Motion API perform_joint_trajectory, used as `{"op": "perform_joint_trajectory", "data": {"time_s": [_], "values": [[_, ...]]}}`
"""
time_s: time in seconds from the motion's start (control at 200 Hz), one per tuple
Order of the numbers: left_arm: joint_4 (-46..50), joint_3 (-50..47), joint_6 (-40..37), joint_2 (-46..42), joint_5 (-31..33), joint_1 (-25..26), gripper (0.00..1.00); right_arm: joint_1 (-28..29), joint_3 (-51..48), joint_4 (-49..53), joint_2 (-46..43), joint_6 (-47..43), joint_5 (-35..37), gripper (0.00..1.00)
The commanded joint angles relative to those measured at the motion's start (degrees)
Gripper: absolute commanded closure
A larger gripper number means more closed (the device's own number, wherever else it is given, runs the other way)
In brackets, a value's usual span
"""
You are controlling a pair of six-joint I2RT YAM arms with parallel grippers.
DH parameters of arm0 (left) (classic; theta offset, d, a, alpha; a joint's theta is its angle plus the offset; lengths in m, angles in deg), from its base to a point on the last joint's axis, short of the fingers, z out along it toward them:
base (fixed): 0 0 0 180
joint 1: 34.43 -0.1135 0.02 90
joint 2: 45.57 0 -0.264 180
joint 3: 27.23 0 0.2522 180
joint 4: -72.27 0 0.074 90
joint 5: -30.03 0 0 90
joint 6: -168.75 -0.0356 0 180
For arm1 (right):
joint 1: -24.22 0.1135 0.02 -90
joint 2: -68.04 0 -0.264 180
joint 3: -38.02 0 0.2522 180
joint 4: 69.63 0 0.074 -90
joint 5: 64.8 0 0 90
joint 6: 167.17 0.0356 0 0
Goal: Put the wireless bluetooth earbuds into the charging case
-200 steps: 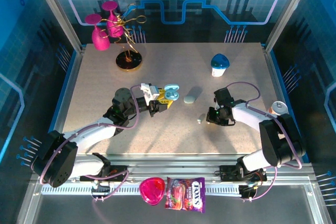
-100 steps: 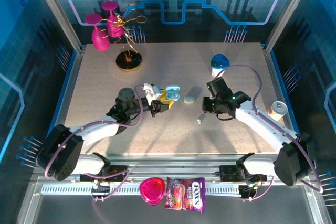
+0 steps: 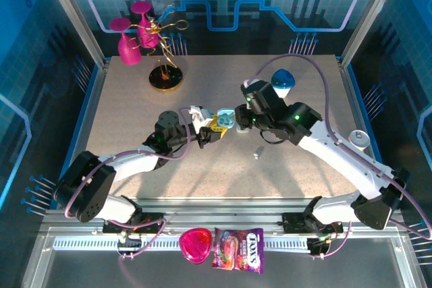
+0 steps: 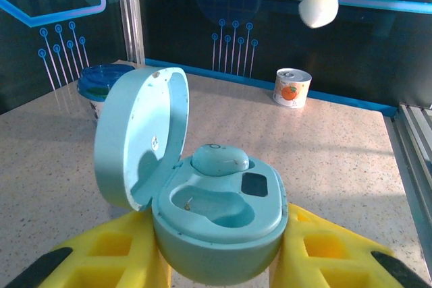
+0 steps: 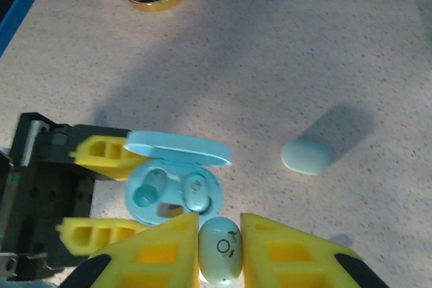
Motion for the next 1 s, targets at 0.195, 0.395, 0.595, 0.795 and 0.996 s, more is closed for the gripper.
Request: {"op": "perform_joint_trajectory", "data": {"time_s": [0.195, 0.395, 0.595, 0.795, 0.996], "values": [[-1.9, 2.3, 0.4, -0.3, 0.5, 0.8, 0.68, 1.6, 3.8, -4.4, 5.9, -1.0, -4.6, 0.82], [-3.4, 2.7, 2.0, 0.5, 0.8, 0.8, 0.68, 1.9, 3.0, -5.3, 7.2, -0.6, -6.0, 0.82], [-3.5, 3.2, 2.4, 0.5, 0.4, 0.9, 0.68, 2.1, 2.4, -5.8, 8.0, -0.6, -6.7, 0.82], [-3.4, 3.0, 2.5, -0.2, 0.2, 1.0, 0.68, 2.2, 2.1, -6.3, 8.7, -0.7, -6.6, 0.82], [-3.3, 2.6, 2.3, -0.7, 0.2, 1.0, 0.68, 2.2, 1.6, -6.4, 8.9, -0.7, -4.5, 0.82]]}}
